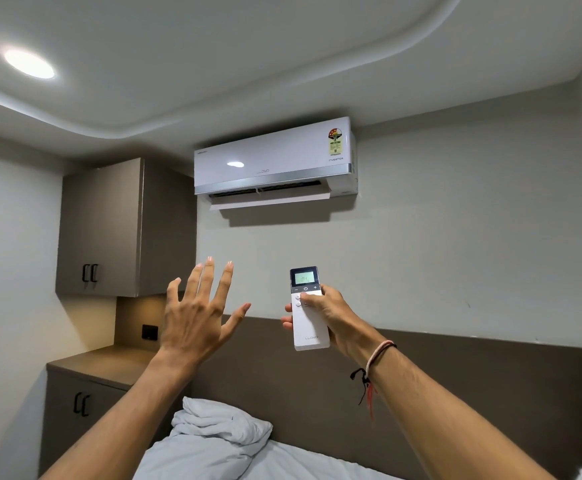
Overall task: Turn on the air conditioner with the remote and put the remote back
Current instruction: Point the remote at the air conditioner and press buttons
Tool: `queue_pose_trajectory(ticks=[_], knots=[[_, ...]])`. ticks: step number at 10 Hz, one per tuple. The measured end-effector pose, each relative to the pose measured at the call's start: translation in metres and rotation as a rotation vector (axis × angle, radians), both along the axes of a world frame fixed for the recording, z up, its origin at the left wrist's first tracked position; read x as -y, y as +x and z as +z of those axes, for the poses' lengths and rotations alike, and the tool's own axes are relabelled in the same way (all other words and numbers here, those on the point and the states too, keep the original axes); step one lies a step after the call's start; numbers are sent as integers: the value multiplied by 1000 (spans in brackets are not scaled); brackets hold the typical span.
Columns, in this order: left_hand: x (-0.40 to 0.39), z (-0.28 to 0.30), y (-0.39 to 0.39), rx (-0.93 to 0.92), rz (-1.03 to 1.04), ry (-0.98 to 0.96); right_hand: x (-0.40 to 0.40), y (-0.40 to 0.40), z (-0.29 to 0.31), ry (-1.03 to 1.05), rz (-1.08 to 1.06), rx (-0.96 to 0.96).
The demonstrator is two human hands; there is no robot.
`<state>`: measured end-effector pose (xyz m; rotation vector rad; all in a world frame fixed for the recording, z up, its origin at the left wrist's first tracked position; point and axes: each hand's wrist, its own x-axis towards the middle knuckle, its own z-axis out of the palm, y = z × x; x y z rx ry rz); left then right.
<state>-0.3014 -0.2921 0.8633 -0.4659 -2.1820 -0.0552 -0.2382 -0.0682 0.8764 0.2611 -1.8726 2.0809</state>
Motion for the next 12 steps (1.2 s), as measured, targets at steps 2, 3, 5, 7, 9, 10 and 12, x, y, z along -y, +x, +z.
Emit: queue_pose_trajectory(ticks=[2,3,5,7,9,10,12], knots=[[2,-2,2,6,-17,12,1,5,1,-33,3,14],[1,-2,3,0,-24,14,0,6,2,-38,-9,17],[-3,-5,4,-2,-29,1,-1,11,-3,9,-9,21],[-4,-7,4,4,-27,-7,-2,13,-6,-41,14,29],[-4,-9,3,11,-16,-13,-1,12,-7,-56,18,31],[-4,-10,2,12,-13,-16,0,10,-7,-52,18,29],[-3,-12,2,14,-11,-15,0,5,-8,-26,1,15]])
